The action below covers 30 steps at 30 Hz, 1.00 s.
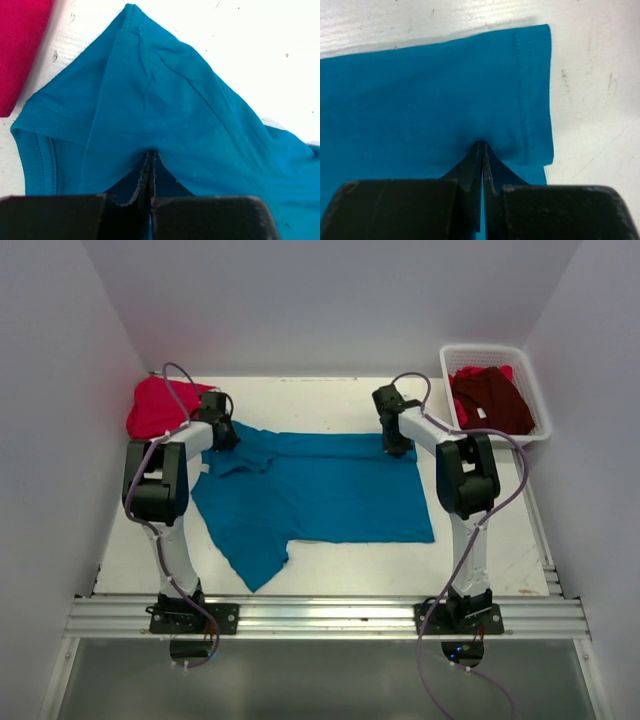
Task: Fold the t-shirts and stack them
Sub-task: Fold the tshirt
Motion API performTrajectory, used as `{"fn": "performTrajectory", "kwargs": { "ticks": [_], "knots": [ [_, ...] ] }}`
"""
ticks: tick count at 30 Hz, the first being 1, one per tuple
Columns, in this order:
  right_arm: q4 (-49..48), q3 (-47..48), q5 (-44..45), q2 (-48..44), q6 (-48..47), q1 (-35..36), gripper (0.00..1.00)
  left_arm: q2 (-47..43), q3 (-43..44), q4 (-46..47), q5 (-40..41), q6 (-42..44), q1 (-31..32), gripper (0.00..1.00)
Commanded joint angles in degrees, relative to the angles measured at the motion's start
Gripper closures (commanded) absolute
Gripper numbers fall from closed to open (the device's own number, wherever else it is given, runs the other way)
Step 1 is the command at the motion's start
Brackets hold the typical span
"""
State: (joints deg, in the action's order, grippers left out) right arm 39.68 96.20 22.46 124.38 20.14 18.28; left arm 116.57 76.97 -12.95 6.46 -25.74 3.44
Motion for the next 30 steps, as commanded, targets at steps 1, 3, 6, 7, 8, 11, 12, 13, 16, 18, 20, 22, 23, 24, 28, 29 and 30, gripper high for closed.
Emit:
{"fn": "performTrajectory", "kwargs": {
  "ticks": [1, 3, 6, 7, 8, 11, 12, 13, 16, 18, 20, 22, 23, 24, 28, 29, 30],
  "knots": [
    [-0.75, 1.09, -1.54, 1.39, 1.57, -0.35, 1.0, 2.08, -2.52, -2.61, 0.66, 1.65, -1.25, 1.0],
    [-0.75, 0.92, -1.8, 2.09, 1.92, -0.44, 1.0, 2.08, -2.61, -2.61, 0.66, 1.65, -1.33, 1.0],
    [-0.83, 0.22, -1.89, 2.1, 2.27, -0.44, 1.0, 1.82, -2.88, -2.69, 0.4, 1.65, -1.42, 1.0],
    [-1.01, -0.31, -1.89, 1.4, 2.27, -0.53, 1.0, 1.81, -3.05, -2.78, 0.48, 1.57, -1.42, 1.0],
    [-0.92, -0.66, -1.72, 0.96, 2.27, -0.44, 1.0, 1.29, -3.05, -2.96, 0.48, 1.48, -1.42, 1.0],
    [-1.53, -2.59, -0.76, -2.37, 2.01, -0.44, 1.0, -2.38, -4.19, -2.17, 0.66, 1.22, -1.42, 1.0],
    [-1.97, -3.38, -0.4, -3.69, 1.83, -0.44, 1.0, -3.8, -4.72, -1.73, 0.57, 1.22, -1.42, 1.0],
    [-2.67, -4.7, -0.05, -6.05, 1.74, -0.44, 1.0, -7.03, -5.59, -0.77, 0.83, 1.3, -1.42, 1.0],
    [-4.52, -6.9, -0.22, -11.32, 1.57, -0.44, 1.0, -14.23, -7.09, 1.08, 1.36, 1.74, -1.42, 1.0],
    [-5.05, -7.69, -0.4, -13.54, 1.57, -0.44, 1.0, -17.77, -7.45, 1.43, 1.71, 2.27, -1.42, 1.0],
    [-5.93, -8.75, -0.31, -16.87, 1.39, -0.44, 1.0, -22.41, -7.97, 2.22, 1.63, 2.97, -1.42, 1.0],
    [-6.2, -9.63, -0.22, -18.9, 1.22, -0.44, 1.0, -25.24, -8.5, 2.49, 1.28, 3.41, -1.42, 0.96],
    [-6.19, -9.89, -0.4, -20.47, 0.96, -0.35, 1.0, -27.69, -8.94, 2.75, 1.19, 3.76, -1.42, 0.92],
    [-5.85, -10.07, -0.75, -21.19, 0.87, -0.35, 0.98, -28.76, -9.2, 2.41, 0.93, 3.76, -1.42, 0.82],
    [-3.91, -12.69, -2.41, -25.58, 1.39, -0.18, 0.77, -33.24, -12.36, -0.58, -2.23, 3.59, -1.42, 0.64],
    [-4.43, -13.84, -2.77, -26.54, 1.48, -0.18, 0.76, -34.73, -13.59, -0.76, -2.76, 3.24, -1.33, 0.64],
    [-4.7, -15.24, -3.03, -27.69, 1.57, -0.09, 0.76, -35.27, -15.25, -1.11, -3.46, 3.15, -1.33, 0.64]
  ]
}}
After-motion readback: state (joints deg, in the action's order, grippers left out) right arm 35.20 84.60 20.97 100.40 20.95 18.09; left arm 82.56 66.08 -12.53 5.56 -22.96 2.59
